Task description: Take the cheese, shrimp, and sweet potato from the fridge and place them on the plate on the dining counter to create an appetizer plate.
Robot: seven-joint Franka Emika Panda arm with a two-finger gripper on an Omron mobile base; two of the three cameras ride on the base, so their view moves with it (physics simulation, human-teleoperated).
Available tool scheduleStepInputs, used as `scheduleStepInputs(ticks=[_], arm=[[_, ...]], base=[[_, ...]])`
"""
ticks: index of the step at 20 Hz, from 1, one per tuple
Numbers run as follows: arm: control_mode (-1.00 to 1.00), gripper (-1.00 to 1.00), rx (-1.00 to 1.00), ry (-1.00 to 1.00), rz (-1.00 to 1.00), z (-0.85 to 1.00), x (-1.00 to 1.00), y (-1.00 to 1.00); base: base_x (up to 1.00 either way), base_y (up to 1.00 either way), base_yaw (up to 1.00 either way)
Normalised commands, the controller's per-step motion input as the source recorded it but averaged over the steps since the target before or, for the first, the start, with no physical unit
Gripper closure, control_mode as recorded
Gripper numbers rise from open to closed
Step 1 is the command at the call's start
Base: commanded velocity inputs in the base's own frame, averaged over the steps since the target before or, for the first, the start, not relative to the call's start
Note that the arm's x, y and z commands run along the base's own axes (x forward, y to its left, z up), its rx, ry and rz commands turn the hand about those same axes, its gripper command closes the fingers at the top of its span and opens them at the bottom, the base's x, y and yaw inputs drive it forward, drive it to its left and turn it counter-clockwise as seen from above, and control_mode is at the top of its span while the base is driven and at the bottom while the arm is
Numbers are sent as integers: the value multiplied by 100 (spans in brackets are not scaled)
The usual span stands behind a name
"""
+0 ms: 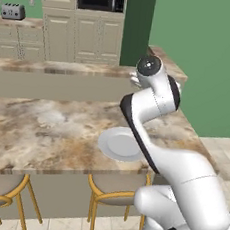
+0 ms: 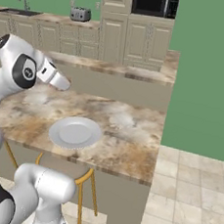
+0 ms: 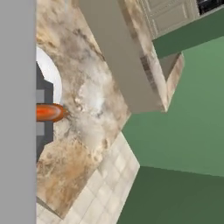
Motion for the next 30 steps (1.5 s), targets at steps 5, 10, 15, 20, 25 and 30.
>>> scheduleStepInputs(ticks=[5,10,15,20,25,30], arm=[[-100,100,0,37,13,-35,1,23],[-100,100,0,12,15,-86,0,8],[-100,100,0,2,14,-99,13,0],[-100,100,1,0,10,-75,47,-7],[-100,100,2,3,8,-46,70,-13],[-100,100,0,4,9,-72,54,-2]], base=[[0,0,0],[0,0,0],[0,0,0],[0,0,0],[0,0,0],[0,0,0]])
